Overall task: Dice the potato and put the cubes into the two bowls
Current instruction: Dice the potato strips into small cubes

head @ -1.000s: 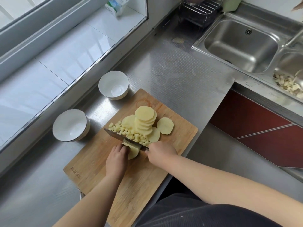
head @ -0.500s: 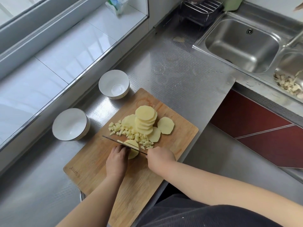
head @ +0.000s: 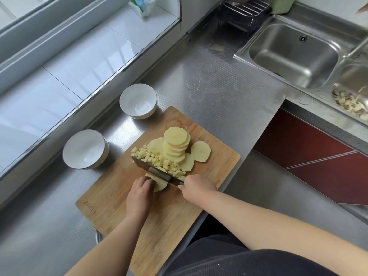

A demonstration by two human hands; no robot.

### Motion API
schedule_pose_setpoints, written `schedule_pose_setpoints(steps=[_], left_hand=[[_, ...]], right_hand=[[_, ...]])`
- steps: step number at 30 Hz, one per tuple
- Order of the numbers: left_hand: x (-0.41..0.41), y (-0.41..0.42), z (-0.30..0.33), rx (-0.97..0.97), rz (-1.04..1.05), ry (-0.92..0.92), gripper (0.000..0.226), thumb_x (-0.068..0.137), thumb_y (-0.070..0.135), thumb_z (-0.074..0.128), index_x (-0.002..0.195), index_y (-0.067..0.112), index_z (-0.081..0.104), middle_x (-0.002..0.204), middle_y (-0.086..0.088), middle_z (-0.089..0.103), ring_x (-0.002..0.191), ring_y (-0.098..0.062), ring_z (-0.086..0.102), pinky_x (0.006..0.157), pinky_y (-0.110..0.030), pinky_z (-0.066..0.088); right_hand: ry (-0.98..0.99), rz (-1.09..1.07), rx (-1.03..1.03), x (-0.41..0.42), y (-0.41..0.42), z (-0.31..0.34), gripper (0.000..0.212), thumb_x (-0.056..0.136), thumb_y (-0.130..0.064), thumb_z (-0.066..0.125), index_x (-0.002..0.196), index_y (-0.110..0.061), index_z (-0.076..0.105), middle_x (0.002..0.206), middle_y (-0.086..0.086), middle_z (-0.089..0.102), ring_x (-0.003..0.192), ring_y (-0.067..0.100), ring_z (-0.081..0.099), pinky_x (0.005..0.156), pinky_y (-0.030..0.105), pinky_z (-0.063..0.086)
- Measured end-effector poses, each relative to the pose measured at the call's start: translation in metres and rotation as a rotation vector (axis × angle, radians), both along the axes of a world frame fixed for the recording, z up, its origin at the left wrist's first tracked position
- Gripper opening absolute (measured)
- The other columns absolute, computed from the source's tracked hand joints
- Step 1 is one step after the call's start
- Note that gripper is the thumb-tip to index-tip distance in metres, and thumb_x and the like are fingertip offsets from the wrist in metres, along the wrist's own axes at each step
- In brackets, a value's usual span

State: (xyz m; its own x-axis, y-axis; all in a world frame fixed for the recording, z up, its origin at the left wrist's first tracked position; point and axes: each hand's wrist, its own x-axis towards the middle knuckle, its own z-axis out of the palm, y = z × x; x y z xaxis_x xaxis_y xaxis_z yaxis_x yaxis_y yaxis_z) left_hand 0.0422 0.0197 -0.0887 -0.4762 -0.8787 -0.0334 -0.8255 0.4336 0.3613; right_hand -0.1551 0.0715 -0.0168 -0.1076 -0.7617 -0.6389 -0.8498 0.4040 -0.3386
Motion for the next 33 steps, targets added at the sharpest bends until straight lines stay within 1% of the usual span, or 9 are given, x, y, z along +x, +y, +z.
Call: schedule_pose_setpoints(steps=[3,6,9,12,18,23,26,30,33], left_hand=[[0.0,0.001,0.0,0.004,0.013,-0.046,0.018,0.069,0.003,0.081,0.082,0.008,0.069,0.088,-0.009,0.064,0.078,-0.031,0.059,0.047,-0.032,0.047],[-0.003,0.001,0.002,-0.001,0.033,-0.044,0.018,0.069,0.001,0.081,0.082,0.006,0.071,0.088,-0.011,0.067,0.081,-0.034,0.062,0.049,-0.036,0.051],[-0.003,0.002,0.004,0.002,0.05,-0.019,0.022,0.069,-0.001,0.081,0.089,0.003,0.073,0.093,-0.015,0.07,0.085,-0.037,0.065,0.052,-0.042,0.056],[-0.003,0.002,0.004,0.015,0.046,-0.011,0.023,0.068,-0.001,0.082,0.09,0.004,0.075,0.091,-0.014,0.07,0.083,-0.037,0.065,0.052,-0.04,0.055],[-0.002,0.0,0.008,0.033,0.059,-0.008,0.02,0.071,0.002,0.082,0.09,0.008,0.076,0.089,-0.01,0.071,0.082,-0.034,0.065,0.053,-0.037,0.055],[-0.003,-0.001,0.008,0.045,0.051,-0.026,0.022,0.069,0.003,0.083,0.087,0.011,0.077,0.086,-0.006,0.07,0.075,-0.032,0.063,0.047,-0.033,0.05],[-0.005,0.001,0.013,0.04,0.048,-0.014,0.023,0.068,0.001,0.083,0.087,0.011,0.076,0.086,-0.006,0.069,0.075,-0.032,0.064,0.046,-0.032,0.05],[-0.004,0.006,0.014,0.137,0.09,0.008,0.022,0.071,0.001,0.08,0.09,0.007,0.071,0.094,-0.01,0.064,0.076,-0.03,0.062,0.056,-0.03,0.045],[0.002,0.011,0.011,0.164,0.088,0.018,0.024,0.074,0.004,0.079,0.096,0.007,0.069,0.101,-0.01,0.062,0.078,-0.028,0.061,0.059,-0.031,0.047]], right_hand=[[0.021,0.05,-0.077,0.006,0.003,0.007,0.037,0.103,-0.036,0.039,0.11,-0.008,0.062,0.105,0.012,0.064,0.094,0.033,0.061,0.066,0.032,0.042],[0.045,0.09,-0.118,0.009,0.002,0.016,0.036,0.103,-0.033,0.038,0.108,-0.007,0.063,0.104,0.013,0.064,0.094,0.033,0.061,0.064,0.032,0.037],[0.047,0.125,-0.119,0.014,0.003,0.019,0.031,0.104,-0.027,0.04,0.108,-0.008,0.063,0.105,0.012,0.064,0.094,0.033,0.061,0.061,0.031,0.034],[0.063,0.121,-0.081,0.017,0.003,0.018,0.023,0.102,-0.02,0.044,0.108,-0.009,0.063,0.106,0.011,0.064,0.094,0.031,0.061,0.058,0.029,0.032],[0.113,0.115,0.0,0.023,0.001,0.011,0.022,0.101,-0.018,0.045,0.113,-0.009,0.062,0.107,0.01,0.061,0.095,0.03,0.062,0.062,0.031,0.039],[0.105,0.079,0.064,0.024,0.001,0.001,0.021,0.1,-0.017,0.046,0.109,-0.009,0.063,0.107,0.009,0.064,0.095,0.028,0.062,0.064,0.03,0.042],[0.051,0.017,0.091,0.017,-0.001,-0.005,0.024,0.1,-0.023,0.047,0.114,-0.01,0.062,0.113,0.009,0.063,0.099,0.029,0.061,0.068,0.031,0.044],[-0.062,-0.107,0.137,0.001,-0.004,-0.006,0.036,0.099,-0.039,0.049,0.117,-0.009,0.058,0.113,0.01,0.062,0.102,0.03,0.061,0.075,0.034,0.047],[-0.06,-0.095,0.11,-0.002,0.0,-0.005,0.037,0.099,-0.041,0.047,0.112,-0.01,0.06,0.109,0.01,0.064,0.097,0.029,0.061,0.069,0.032,0.045]])
